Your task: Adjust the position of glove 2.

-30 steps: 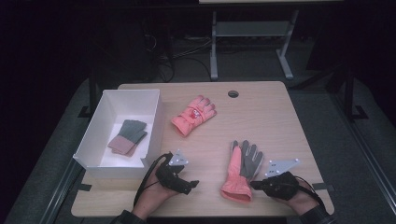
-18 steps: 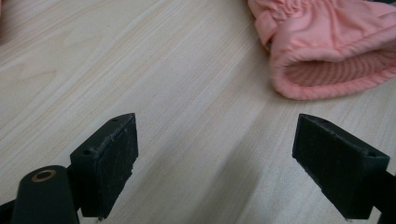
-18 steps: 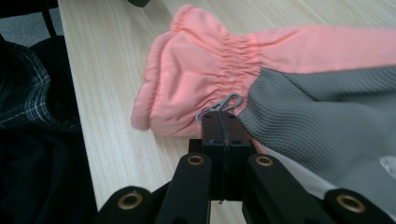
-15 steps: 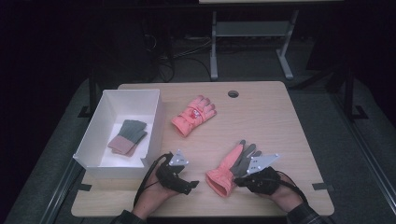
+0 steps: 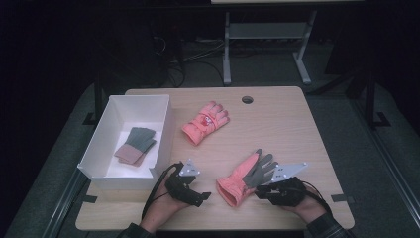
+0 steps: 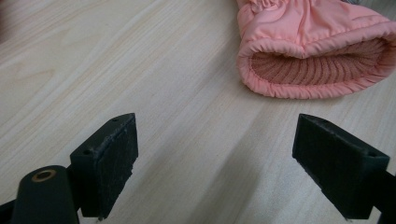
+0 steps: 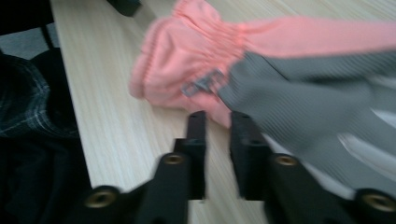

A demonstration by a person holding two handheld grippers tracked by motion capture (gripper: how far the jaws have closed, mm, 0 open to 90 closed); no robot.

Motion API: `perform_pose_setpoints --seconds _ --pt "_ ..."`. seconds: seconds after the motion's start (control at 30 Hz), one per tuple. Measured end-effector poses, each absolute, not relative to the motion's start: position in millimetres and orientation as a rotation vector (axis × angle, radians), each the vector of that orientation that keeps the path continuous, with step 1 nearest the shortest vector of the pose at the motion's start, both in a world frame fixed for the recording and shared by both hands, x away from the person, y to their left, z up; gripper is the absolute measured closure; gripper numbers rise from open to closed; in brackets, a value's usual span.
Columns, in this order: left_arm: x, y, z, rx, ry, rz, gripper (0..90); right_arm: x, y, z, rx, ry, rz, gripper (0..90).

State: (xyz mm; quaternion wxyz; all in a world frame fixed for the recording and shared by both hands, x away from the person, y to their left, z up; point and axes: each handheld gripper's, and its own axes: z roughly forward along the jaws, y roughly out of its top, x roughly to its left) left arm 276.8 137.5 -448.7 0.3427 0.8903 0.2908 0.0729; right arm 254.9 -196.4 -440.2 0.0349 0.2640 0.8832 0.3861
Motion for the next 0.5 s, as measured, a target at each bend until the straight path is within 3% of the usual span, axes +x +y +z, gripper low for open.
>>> perform_pose_setpoints --seconds 0.07,0.1,0.17,0.2,0.3,0.37,0.5 --pt "277 138 -449 2.317 0.752 0.190 13.8 254 -204 -442 0.842 2.718 1.179 66.3" --pt "278 138 -449 2.322 0.752 0.187 13.9 253 -211 -443 0.880 2.708 1.167 55.5" --pt "277 137 -449 2.322 0.751 0.186 13.9 252 -214 -444 0.898 2.697 1.155 52.4" --pt "277 137 -449 2.321 0.751 0.187 13.9 252 -218 -444 0.925 2.682 1.156 44.9" --pt "277 137 -449 2.312 0.760 0.181 13.9 250 -221 -445 0.927 2.665 1.141 40.0" --pt "277 137 -449 2.324 0.755 0.174 13.9 248 -226 -447 0.936 2.633 1.139 30.9" --pt "278 133 -448 2.317 0.757 0.170 14.0 248 -228 -447 0.954 2.616 1.128 27.4"
